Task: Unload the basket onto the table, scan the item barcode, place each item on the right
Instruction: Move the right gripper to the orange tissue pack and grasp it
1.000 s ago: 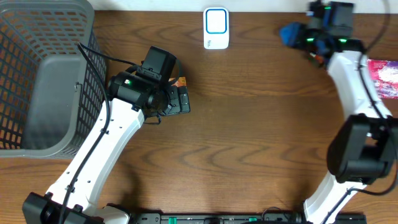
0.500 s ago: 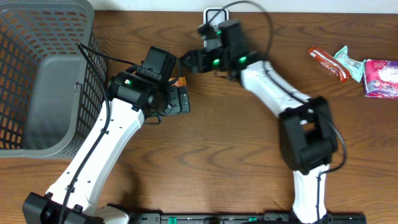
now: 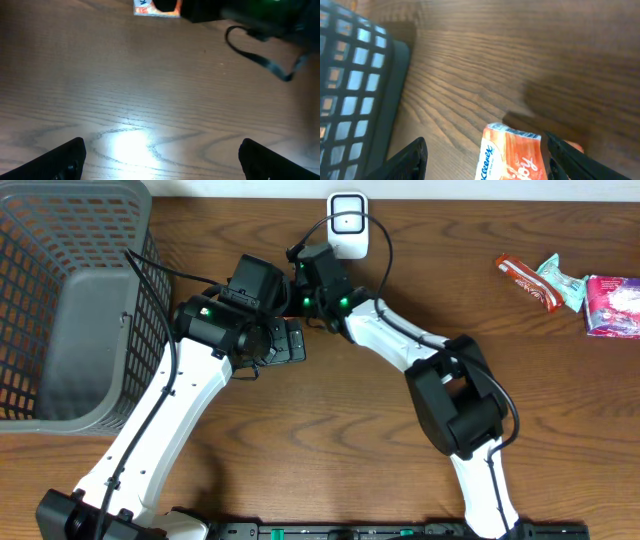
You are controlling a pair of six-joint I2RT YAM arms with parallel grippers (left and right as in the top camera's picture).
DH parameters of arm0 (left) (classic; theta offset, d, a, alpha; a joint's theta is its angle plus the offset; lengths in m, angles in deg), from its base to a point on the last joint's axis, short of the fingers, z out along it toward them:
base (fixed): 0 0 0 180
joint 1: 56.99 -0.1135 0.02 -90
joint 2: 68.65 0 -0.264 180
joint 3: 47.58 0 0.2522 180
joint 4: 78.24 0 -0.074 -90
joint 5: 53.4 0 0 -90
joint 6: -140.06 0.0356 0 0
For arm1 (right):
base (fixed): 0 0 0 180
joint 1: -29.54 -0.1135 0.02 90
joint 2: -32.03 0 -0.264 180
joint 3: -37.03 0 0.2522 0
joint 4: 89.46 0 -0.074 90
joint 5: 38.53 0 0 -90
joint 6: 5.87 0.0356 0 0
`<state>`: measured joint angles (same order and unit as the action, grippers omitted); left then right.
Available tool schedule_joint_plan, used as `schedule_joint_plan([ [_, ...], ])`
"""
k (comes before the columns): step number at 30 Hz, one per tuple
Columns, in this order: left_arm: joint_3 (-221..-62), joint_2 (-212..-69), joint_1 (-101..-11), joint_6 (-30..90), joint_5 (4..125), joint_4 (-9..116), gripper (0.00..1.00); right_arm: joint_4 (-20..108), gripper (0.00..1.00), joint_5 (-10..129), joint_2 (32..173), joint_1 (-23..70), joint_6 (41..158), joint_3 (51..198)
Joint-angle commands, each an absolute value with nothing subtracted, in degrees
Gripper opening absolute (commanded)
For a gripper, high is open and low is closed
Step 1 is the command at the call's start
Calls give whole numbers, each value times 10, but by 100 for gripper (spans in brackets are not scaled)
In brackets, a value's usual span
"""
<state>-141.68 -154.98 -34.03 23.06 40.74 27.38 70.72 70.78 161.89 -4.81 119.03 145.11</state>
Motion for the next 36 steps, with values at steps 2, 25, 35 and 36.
schedule_joint_plan([
  [2, -1418, -1551, -342, 234, 404, 272, 98, 699, 64, 669, 1633, -55, 1253, 1451],
  [25, -1418, -1551, -342, 234, 404, 272, 98, 420, 41, 473, 1608, -14, 1202, 1452],
  [35, -1418, -1551, -342, 234, 404, 272, 98, 316, 47, 363, 1530, 48, 1115, 1452],
  [36, -1418, -1551, -342, 234, 404, 272, 98, 313, 49, 373, 1519, 52, 1096, 1452],
])
